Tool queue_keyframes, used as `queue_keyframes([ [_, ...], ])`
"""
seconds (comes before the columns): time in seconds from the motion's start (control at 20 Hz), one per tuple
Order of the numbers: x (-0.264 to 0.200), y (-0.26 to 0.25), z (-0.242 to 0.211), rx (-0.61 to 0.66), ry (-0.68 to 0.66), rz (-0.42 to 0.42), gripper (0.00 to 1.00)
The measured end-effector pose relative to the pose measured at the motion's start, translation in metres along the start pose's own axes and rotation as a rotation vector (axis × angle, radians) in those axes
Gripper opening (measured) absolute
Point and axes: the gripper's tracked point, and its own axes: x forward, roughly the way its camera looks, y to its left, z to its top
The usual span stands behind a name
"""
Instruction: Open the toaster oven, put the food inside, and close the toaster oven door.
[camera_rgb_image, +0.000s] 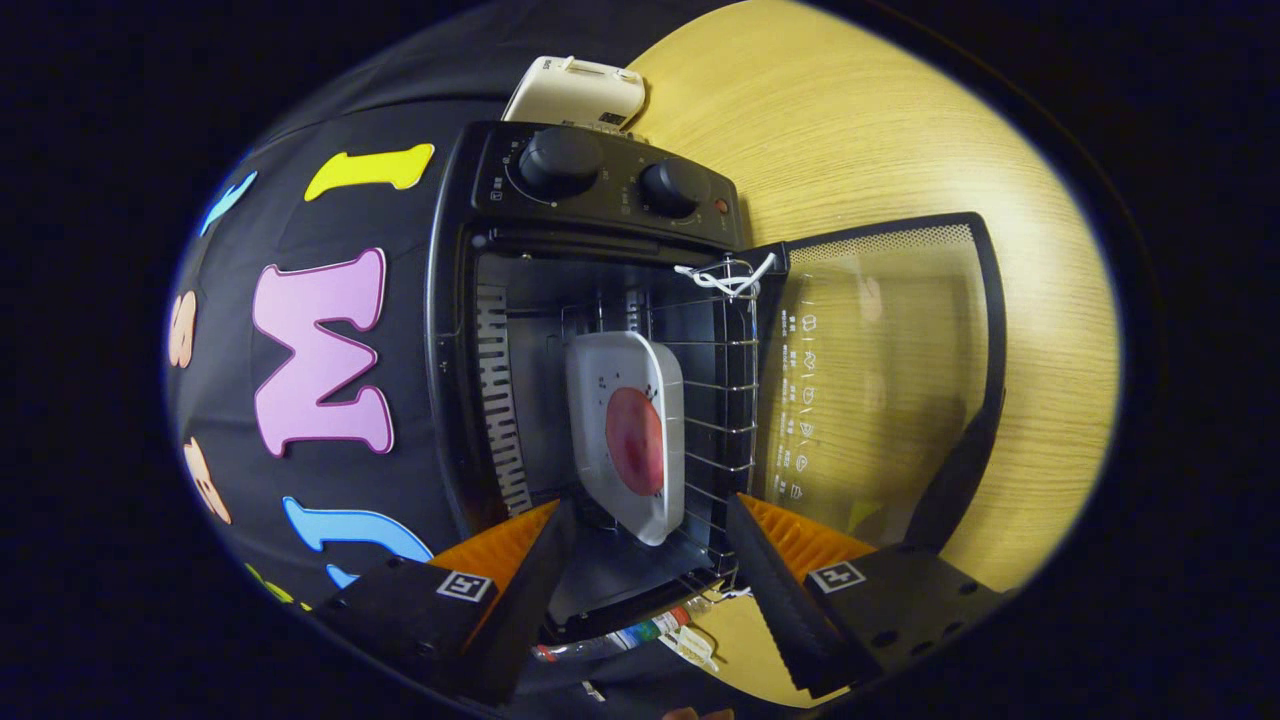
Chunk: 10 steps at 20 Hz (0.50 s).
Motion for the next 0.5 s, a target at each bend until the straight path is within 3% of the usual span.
queue_keyframes([
  [0.2,-0.044,0.009,-0.004,-0.138,0.015,0.010,0.98],
  [0.5,-0.100,-0.027,-0.014,-0.566,0.093,-0.053,0.98],
])
